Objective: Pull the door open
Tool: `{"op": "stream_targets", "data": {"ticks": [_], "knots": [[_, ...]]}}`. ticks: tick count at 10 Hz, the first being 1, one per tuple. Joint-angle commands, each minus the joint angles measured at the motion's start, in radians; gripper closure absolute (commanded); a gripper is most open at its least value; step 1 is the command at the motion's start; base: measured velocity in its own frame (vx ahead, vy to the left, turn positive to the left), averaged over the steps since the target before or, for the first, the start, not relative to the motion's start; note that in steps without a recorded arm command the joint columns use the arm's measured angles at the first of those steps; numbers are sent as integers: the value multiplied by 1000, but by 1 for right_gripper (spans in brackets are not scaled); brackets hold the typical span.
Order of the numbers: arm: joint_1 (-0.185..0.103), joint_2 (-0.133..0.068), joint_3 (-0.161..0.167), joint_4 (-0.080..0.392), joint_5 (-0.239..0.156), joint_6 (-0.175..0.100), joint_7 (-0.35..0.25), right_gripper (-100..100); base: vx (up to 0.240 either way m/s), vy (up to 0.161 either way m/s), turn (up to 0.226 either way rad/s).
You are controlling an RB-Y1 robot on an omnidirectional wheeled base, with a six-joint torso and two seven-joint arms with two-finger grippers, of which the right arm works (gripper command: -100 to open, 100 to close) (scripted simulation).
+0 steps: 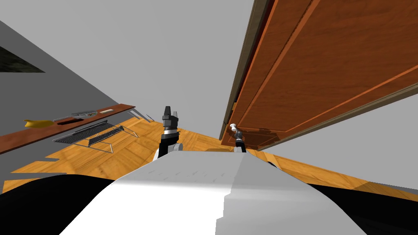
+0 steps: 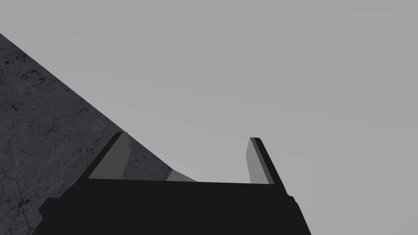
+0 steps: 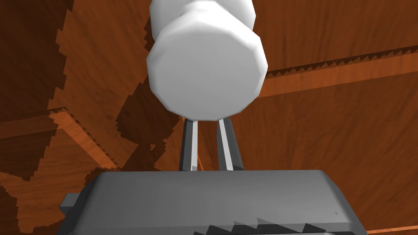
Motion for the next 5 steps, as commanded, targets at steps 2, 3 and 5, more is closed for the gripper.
{"op": "stream_targets", "data": {"ticks": [2, 3, 5], "knots": [[23, 18, 8, -49, 5, 17, 14, 100, 11, 0, -2], [23, 18, 8, -64, 5, 17, 14, 100, -3, 6, 0], [29, 11, 18, -69, -13, 16, -54, 100, -34, -16, 90]]}}
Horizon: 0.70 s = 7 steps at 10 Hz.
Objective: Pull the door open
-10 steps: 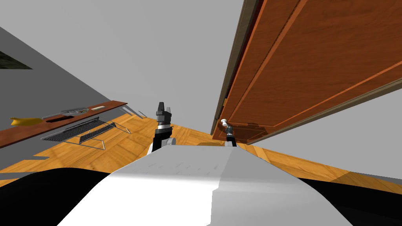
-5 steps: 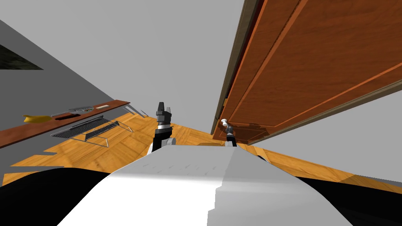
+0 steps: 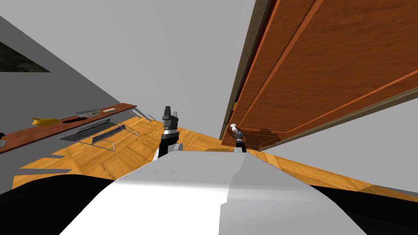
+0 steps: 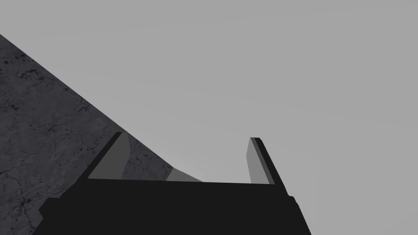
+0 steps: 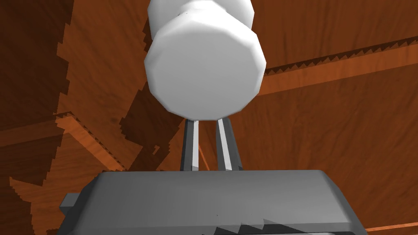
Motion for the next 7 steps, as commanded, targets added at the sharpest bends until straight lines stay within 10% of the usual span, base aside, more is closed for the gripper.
{"op": "stream_targets", "data": {"ticks": [1, 2, 7], "knots": [[-10, 12, 19, -8, 3, -2, -38, 100, -50, -17, 64], [-6, -2, 12, 10, -17, 0, -64, -100, -41, -20, 25], [-2, 0, 31, -4, -56, -1, -178, -100, -44, -3, 51]]}}
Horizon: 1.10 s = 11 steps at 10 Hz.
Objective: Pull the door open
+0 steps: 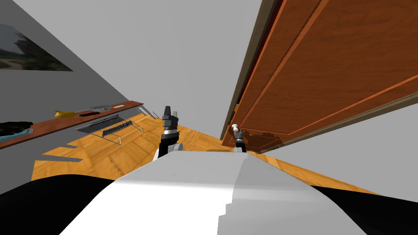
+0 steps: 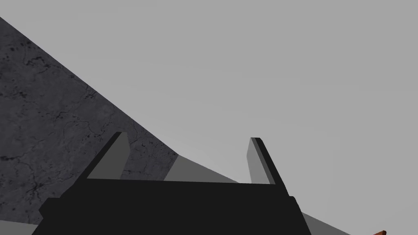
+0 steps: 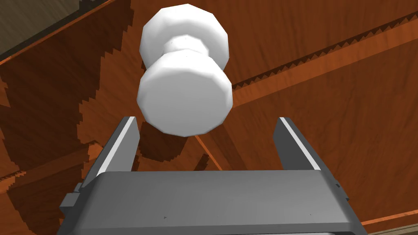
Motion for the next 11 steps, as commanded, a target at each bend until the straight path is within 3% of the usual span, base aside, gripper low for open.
{"op": "stream_targets", "data": {"ticks": [1, 11], "knots": [[-8, 3, 12, 8, -13, -8, -50, -100, -38, 26, 75], [4, 6, 59, -25, -109, -11, -292, -100, -49, -9, 50]]}}
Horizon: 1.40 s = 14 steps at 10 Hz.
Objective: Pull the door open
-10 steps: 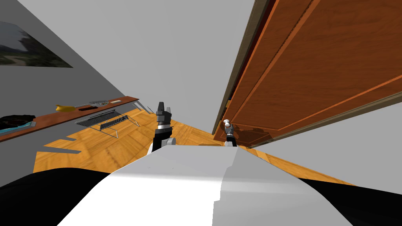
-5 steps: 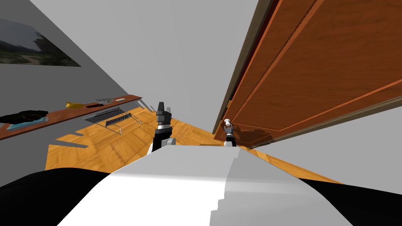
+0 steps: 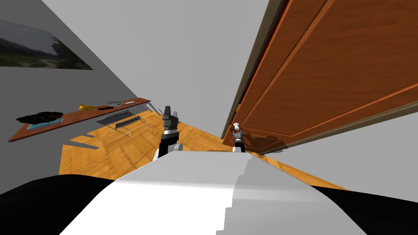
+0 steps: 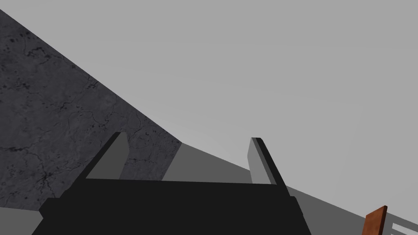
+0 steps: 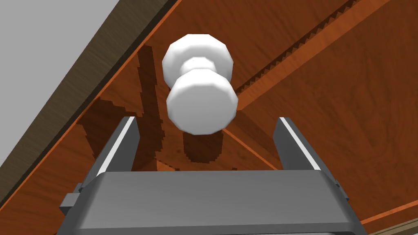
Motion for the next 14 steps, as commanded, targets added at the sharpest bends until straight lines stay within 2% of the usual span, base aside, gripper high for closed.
{"op": "stream_targets", "data": {"ticks": [1, 2, 4, 5, 6, 7, 9, 10, 11, 12, 14], "knots": [[2, 0, 10, -6, -21, -1, -50, -100, -54, -11, 44], [2, 0, 10, -6, -21, -1, -56, -100, -45, -12, 35], [6, 2, 28, -18, -56, -2, -121, -100, -60, -14, 67], [6, 2, 28, -18, -56, -2, -138, -100, -58, -20, 30], [8, 2, 36, -24, -74, -3, -174, -100, -55, -17, 69], [8, 2, 36, -24, -74, -3, -179, -100, -42, -15, 28], [13, 3, 53, -36, -109, -4, -245, -100, -60, -24, 63], [13, 3, 53, -36, -109, -4, -262, -100, -57, -23, 37], [15, 4, 61, -42, -125, -4, -297, -100, -47, -15, 40], [15, 4, 61, -42, -125, -4, -302, -100, -40, -12, 24], [18, 5, 76, -52, -156, -5, -368, -100, -62, -17, 64]]}}
